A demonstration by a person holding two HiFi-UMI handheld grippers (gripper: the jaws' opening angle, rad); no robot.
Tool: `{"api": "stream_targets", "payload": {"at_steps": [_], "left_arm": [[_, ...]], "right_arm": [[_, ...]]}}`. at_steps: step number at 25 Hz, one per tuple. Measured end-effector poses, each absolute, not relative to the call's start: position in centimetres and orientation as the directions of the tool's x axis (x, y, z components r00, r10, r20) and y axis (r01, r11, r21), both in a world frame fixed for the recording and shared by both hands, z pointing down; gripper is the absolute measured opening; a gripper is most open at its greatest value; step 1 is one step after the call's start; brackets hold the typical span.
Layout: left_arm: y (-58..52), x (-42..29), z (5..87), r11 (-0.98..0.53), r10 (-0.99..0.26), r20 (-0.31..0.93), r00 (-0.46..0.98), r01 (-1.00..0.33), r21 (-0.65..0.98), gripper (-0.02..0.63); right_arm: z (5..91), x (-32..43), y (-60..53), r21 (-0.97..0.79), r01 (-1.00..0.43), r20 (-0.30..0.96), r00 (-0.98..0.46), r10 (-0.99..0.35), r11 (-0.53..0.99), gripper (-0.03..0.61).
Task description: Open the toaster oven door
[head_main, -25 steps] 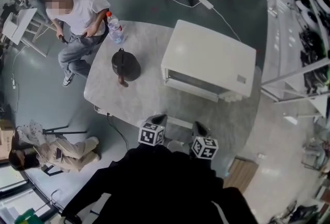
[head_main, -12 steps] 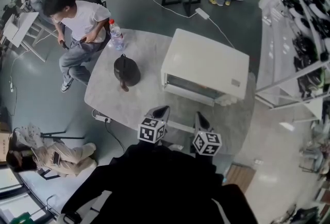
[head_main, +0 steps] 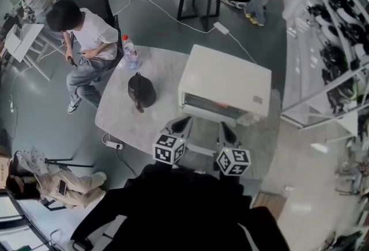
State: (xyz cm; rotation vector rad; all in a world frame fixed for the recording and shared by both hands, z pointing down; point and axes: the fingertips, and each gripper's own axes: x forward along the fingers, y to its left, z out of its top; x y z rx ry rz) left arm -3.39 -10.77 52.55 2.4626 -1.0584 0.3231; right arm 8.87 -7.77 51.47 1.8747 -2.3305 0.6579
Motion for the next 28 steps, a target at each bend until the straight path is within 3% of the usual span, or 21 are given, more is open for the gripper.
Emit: {"api": "stream_targets", "payload": {"at_steps": [20, 28], "left_arm": [[-11.9, -2.8, 42.7, -0.668, -0.714, 0.115, 0.691, -0.721, 0.185, 0.003], [-12.1, -2.6, 41.3, -0.669, -0.723, 0.080, 0.686, -0.724, 0.166, 0.003]], "right_arm": [[43.3, 10.3, -9.3, -0.243, -0.954, 0.136, -0.213, -0.967, 0.176, 0.003], [42.2, 10.9, -9.5, -0.235, -0.955, 0.095, -0.207, -0.974, 0.180, 0.002]]}}
